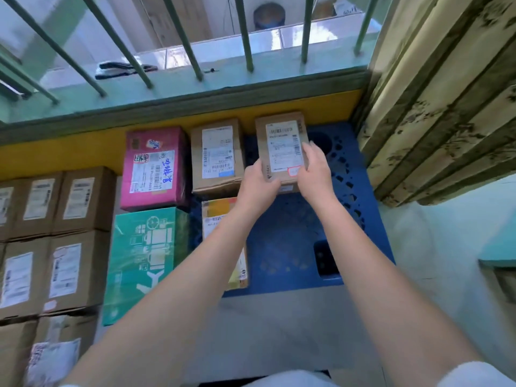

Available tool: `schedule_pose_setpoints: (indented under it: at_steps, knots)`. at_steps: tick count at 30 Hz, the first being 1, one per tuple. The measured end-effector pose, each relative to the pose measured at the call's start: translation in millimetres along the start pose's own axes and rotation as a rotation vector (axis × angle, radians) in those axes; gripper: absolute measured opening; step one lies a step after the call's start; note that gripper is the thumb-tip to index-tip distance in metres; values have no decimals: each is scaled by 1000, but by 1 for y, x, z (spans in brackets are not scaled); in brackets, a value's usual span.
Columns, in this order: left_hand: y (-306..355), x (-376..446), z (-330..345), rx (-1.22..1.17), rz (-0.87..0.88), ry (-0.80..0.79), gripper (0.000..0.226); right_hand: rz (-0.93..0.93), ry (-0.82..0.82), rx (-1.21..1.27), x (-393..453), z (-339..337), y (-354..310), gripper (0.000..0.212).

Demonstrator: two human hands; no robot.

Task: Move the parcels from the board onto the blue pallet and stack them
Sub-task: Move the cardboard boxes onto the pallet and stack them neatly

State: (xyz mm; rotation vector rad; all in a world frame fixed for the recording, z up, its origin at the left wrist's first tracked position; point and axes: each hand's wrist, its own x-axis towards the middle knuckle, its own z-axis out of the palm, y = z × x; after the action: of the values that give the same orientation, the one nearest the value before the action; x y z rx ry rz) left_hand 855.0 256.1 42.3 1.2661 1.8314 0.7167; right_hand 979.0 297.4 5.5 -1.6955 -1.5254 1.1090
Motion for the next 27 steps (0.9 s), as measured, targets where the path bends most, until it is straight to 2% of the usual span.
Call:
schedule_pose_setpoints:
  at_steps: [3, 5, 7, 10, 15, 18, 23, 26, 27]
  knots:
    - [4, -4, -7, 22, 15, -43, 49, 2, 29, -52, -1, 3, -6, 56]
    - [8, -13, -18, 41, 18, -41, 59, 5, 115, -84, -6, 6, -19, 54]
    - [9, -24, -38, 34, -14, -5, 67, -13, 182, -62, -11, 12, -42, 53]
    - [-1, -46, -79, 1, -48, 97, 63, -85, 175, 48, -19, 34, -88, 55]
    - [-46, -95, -163, -45, -109, 292, 51, -200, -13, 157, -61, 114, -170, 58]
    - [-92, -130, -218, -65, -215, 372, 46, -229, -162, 112, -100, 181, -209, 59]
    - [-190, -188, -314, -199, -338, 522, 41, -236, -391, 40, -179, 304, -252, 61]
    - [-279, -225, -387, -287, -396, 581, 36, -257, -468, -1, -233, 398, -284, 61]
    - [-291, -228, -394, -293, -400, 570, 39, -238, -475, -3, -235, 407, -287, 62]
